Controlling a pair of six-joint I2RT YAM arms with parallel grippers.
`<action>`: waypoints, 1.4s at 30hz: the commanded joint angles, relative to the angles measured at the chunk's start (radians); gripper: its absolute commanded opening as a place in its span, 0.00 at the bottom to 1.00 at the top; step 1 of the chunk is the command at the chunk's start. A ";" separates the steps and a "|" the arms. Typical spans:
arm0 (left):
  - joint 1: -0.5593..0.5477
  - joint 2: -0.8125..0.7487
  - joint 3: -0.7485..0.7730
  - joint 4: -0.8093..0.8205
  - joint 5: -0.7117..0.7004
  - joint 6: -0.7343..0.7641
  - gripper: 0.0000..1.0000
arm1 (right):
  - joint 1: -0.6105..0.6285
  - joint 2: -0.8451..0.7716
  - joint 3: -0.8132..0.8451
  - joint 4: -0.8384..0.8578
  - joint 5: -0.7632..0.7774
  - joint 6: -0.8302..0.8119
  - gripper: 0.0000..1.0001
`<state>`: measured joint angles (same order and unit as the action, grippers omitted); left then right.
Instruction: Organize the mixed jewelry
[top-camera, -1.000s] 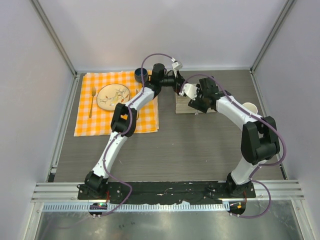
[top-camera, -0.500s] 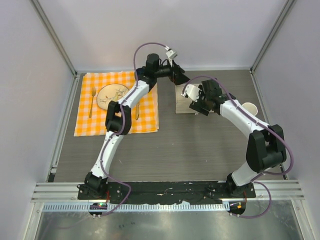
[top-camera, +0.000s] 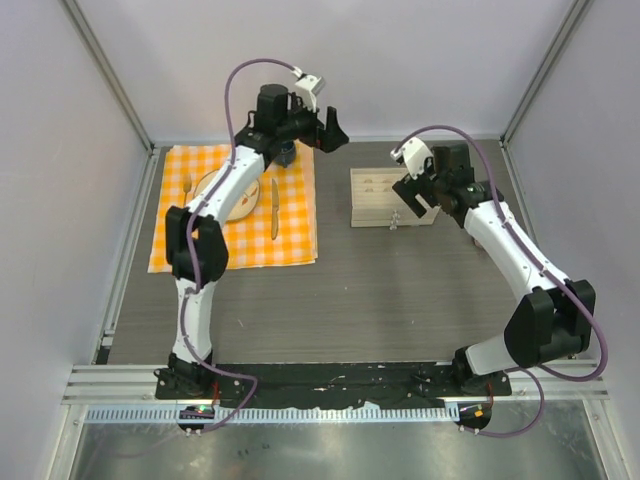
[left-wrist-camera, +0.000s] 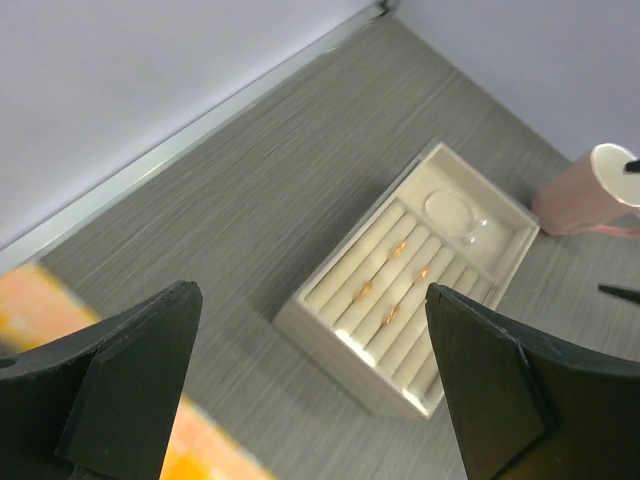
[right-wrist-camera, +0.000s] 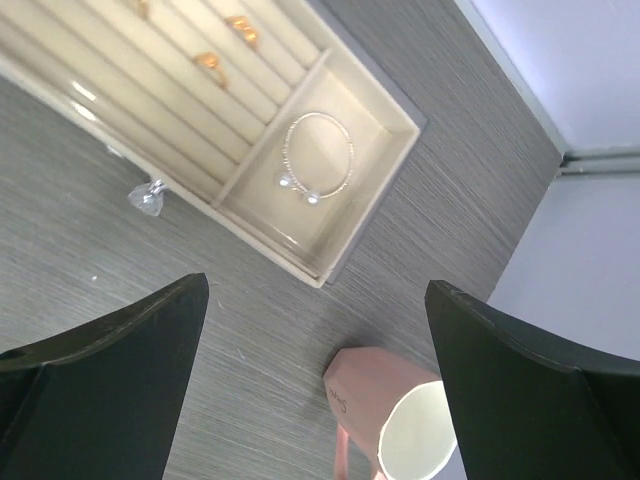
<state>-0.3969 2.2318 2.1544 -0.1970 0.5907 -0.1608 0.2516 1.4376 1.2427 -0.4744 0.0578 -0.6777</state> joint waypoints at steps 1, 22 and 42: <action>0.018 -0.248 -0.154 -0.110 -0.268 0.069 1.00 | -0.053 -0.013 0.093 0.010 -0.027 0.176 0.97; 0.220 -0.957 -0.777 -0.120 -0.631 0.052 1.00 | -0.239 -0.061 0.333 0.002 -0.130 0.558 0.99; 0.274 -1.178 -0.881 -0.140 -0.641 0.046 1.00 | -0.239 -0.212 0.348 0.002 -0.099 0.607 0.99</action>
<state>-0.1287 1.0813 1.2686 -0.3565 -0.0380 -0.1196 0.0132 1.2625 1.5433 -0.4881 -0.0582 -0.0792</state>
